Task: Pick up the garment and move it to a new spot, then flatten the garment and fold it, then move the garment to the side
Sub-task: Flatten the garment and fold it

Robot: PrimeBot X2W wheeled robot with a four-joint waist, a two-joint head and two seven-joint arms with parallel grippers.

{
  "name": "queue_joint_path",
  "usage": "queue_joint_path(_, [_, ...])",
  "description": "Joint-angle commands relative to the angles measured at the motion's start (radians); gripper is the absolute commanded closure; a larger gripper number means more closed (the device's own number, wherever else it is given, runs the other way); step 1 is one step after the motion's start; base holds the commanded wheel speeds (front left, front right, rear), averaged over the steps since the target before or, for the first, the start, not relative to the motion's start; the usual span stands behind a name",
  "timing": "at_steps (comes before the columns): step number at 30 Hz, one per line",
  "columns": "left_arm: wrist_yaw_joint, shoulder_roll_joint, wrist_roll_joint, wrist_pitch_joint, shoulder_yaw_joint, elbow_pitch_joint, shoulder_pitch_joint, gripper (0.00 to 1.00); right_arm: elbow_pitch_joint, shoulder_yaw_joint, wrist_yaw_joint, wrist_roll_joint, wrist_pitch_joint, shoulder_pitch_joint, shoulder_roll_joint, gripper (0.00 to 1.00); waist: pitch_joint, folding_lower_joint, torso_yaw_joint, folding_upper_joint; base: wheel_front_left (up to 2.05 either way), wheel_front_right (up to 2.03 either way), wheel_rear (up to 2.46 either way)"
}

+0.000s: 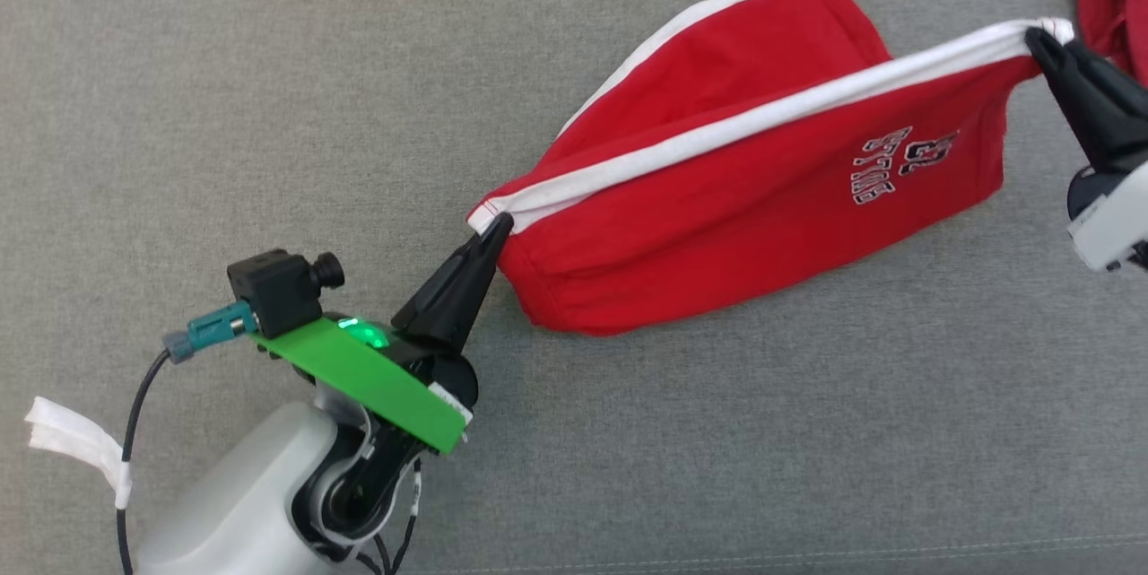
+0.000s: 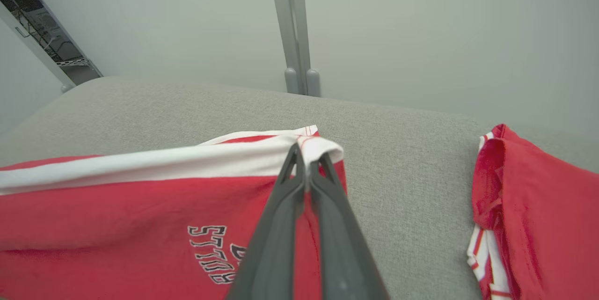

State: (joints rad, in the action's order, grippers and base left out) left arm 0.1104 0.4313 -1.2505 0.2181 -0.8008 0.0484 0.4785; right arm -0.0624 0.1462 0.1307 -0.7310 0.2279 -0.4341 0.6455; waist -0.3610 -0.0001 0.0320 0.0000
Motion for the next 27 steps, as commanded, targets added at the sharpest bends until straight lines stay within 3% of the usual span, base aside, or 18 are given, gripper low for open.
queue_joint_path(1, [0.003,-0.012,-0.018,-0.002,0.012,0.024,0.03,1.0,0.029,0.025,0.0,-0.006,0.017,-0.055,0.014,1.0,-0.06,0.0001,0.051,0.0,0.0,0.0,0.0])
queue_joint_path(10, [0.014,-0.093,-0.032,-0.035,0.007,0.163,0.15,1.0,0.276,0.218,-0.001,-0.035,0.093,-0.376,0.042,1.0,-0.138,0.0001,0.112,0.0,0.0,0.0,0.0])
queue_joint_path(19, [0.018,-0.145,0.044,0.016,-0.007,0.269,0.207,1.0,0.461,0.346,-0.001,-0.038,0.028,-0.526,0.03,1.0,-0.148,0.0001,0.136,0.0,0.0,0.0,0.0])
queue_joint_path(20, [0.018,-0.148,0.058,0.02,-0.014,0.276,0.212,0.82,0.477,0.354,-0.001,-0.04,0.015,-0.532,0.027,0.69,-0.146,0.0001,0.136,0.0,0.0,0.0,0.0])
queue_joint_path(21, [0.019,-0.148,0.083,0.025,-0.023,0.285,0.219,0.68,0.49,0.365,-0.001,-0.043,-0.004,-0.538,0.023,0.09,-0.143,0.0001,0.136,0.0,0.0,0.0,0.0])
queue_joint_path(22, [0.019,-0.152,0.098,0.031,-0.024,0.294,0.219,0.58,0.502,0.372,-0.001,-0.044,-0.022,-0.54,0.019,0.0,-0.138,0.0001,0.136,0.0,0.0,0.0,0.0])
queue_joint_path(23, [0.019,-0.159,0.111,0.035,-0.022,0.304,0.213,0.0,0.515,0.38,-0.001,-0.051,-0.048,-0.538,0.012,0.0,-0.131,0.0001,0.134,0.0,0.0,0.0,0.0])
queue_joint_path(27, [0.003,-0.177,0.225,0.048,0.034,0.313,0.186,0.0,0.546,0.419,-0.001,-0.064,-0.167,-0.508,-0.001,0.0,-0.085,0.0001,0.119,0.0,0.0,0.0,0.0])
